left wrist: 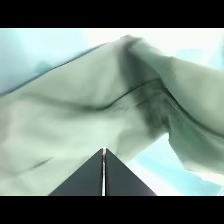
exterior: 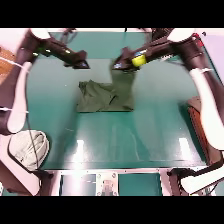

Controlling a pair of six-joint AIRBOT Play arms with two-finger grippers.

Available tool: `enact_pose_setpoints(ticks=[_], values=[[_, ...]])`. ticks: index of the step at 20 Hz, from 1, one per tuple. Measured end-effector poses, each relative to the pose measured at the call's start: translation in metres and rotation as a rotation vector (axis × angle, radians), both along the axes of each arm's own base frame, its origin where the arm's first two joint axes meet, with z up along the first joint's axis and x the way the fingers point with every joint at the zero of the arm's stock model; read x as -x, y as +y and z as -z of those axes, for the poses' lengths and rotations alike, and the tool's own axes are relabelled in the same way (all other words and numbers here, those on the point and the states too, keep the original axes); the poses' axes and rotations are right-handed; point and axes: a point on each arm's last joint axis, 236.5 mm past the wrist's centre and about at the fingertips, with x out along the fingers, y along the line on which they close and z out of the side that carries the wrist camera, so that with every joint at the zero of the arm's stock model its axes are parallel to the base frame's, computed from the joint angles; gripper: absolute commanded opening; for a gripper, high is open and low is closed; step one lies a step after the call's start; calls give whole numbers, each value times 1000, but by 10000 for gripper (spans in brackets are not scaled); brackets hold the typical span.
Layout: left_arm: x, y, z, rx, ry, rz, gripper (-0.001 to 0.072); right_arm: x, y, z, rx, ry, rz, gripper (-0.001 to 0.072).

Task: Fold the shirts.

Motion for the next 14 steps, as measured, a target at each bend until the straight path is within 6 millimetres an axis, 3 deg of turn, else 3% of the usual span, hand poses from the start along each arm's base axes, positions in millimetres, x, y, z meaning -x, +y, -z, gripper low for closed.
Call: enact_pose_setpoints(ticks=[1,2,5,7,8,10,14], values=[[0,19,-7,-9,-4,-18,27,-3,28,12,-15,-10,19,271],[-1,35,-9,-18,-2,-35,26,-6,58,27,-32,-20,42,580],[-1,78,-12,-40,11,-91,26,-7,128,80,-43,-43,103,610],[-1,97,-11,-44,24,-116,26,-19,138,98,-43,-65,157,610],[-1,106,-11,-49,27,-131,26,-27,131,102,-39,-63,178,610],[0,118,-10,-53,37,-145,26,-51,98,99,-30,-52,227,610],[2,130,-7,-73,45,-155,26,-91,-18,97,50,11,299,610]])
